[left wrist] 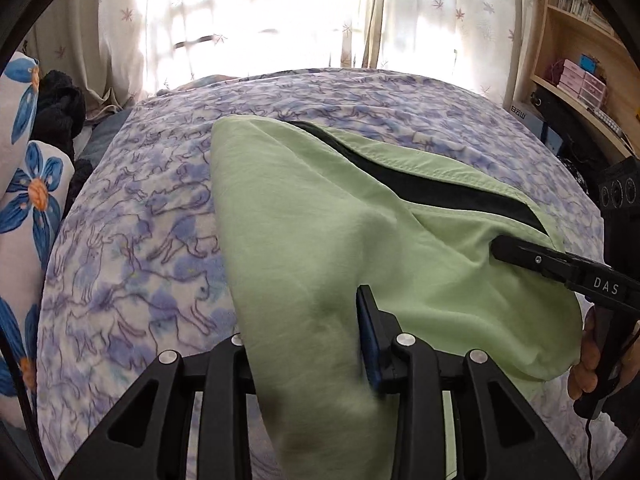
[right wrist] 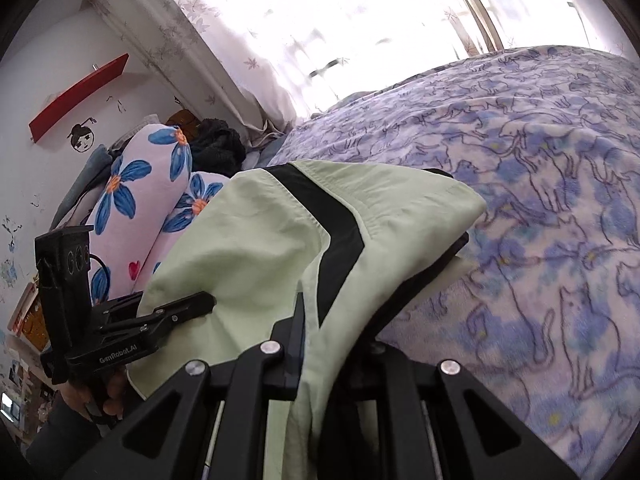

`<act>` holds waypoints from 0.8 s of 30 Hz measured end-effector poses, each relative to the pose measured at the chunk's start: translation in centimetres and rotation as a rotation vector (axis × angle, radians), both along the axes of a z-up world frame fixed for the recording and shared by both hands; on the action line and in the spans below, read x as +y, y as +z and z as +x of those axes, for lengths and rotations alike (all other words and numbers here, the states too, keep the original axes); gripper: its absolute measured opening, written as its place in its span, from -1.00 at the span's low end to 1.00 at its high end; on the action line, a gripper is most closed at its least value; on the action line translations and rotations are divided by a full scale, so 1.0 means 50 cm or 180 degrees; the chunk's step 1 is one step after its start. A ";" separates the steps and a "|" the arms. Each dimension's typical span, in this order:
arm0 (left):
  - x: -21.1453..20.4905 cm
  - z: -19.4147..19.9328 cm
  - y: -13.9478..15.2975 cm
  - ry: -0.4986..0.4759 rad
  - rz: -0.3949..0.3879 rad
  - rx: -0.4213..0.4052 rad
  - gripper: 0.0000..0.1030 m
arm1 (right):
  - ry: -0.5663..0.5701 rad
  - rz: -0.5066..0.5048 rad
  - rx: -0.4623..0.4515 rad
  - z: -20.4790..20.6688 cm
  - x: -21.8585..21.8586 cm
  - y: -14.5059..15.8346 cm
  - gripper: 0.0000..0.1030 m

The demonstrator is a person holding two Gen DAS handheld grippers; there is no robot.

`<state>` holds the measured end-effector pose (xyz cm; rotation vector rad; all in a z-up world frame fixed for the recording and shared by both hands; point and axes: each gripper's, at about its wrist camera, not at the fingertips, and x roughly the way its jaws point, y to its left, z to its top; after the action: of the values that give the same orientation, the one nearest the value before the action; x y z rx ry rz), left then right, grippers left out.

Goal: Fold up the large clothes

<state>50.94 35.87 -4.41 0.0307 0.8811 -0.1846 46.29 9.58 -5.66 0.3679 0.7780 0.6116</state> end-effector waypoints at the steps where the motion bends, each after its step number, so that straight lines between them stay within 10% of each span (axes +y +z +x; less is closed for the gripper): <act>1: 0.009 0.019 -0.019 0.0039 -0.0002 0.0018 -0.35 | -0.0040 -0.0013 0.0022 0.018 0.006 -0.019 -0.79; 6: 0.048 0.117 -0.207 0.0540 0.0319 0.0495 0.25 | -0.0178 -0.0454 0.0491 0.091 0.028 -0.142 -0.45; 9: 0.073 0.093 -0.225 0.0804 0.0266 0.0242 0.64 | -0.0106 -0.0527 0.0398 0.076 0.017 -0.141 -0.36; 14: 0.098 0.041 -0.188 0.1090 0.0359 0.0060 0.57 | -0.0151 -0.0754 0.0138 0.017 -0.017 -0.070 -0.36; 18: 0.102 -0.027 -0.149 0.1054 0.0235 -0.0036 0.05 | -0.0080 -0.0834 -0.0250 -0.061 -0.018 -0.009 -0.36; 24: 0.021 -0.095 -0.164 0.0812 0.0289 0.0054 -0.10 | 0.0272 -0.1017 -0.0300 -0.129 0.057 -0.028 -0.43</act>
<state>46.22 36.93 -12.63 0.0012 0.9015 0.0935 39.83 12.43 -7.07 0.0128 0.7888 0.5692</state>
